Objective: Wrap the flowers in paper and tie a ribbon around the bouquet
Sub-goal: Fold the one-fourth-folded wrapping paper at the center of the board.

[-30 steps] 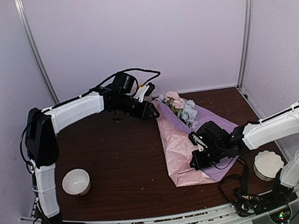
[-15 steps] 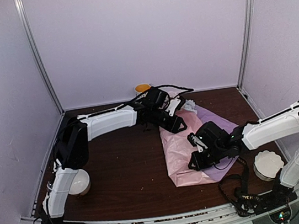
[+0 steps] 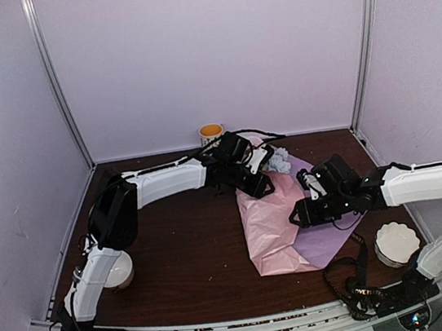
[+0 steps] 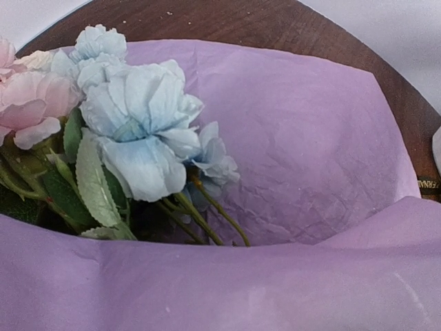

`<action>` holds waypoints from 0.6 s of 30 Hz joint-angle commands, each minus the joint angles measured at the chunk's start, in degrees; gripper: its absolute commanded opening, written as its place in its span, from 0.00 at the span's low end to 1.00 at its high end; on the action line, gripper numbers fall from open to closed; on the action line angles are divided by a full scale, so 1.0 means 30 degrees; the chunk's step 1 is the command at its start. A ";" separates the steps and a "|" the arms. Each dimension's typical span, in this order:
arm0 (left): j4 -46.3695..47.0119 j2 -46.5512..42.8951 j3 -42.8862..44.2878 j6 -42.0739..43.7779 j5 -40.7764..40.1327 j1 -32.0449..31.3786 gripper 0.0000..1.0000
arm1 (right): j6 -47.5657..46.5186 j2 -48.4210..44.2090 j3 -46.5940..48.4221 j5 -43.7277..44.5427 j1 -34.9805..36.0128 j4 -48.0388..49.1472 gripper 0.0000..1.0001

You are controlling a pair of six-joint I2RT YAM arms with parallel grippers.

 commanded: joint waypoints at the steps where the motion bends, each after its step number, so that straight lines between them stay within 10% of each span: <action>1: 0.0415 0.0110 0.0612 0.0512 -0.0378 0.0108 0.47 | -0.3710 -0.1272 0.1687 0.1944 -0.1239 -0.1914 0.55; 18: 0.0228 0.0017 0.0658 0.0821 -0.0445 0.0101 0.48 | -1.3363 0.2165 0.6826 0.1748 -0.1355 0.0417 0.59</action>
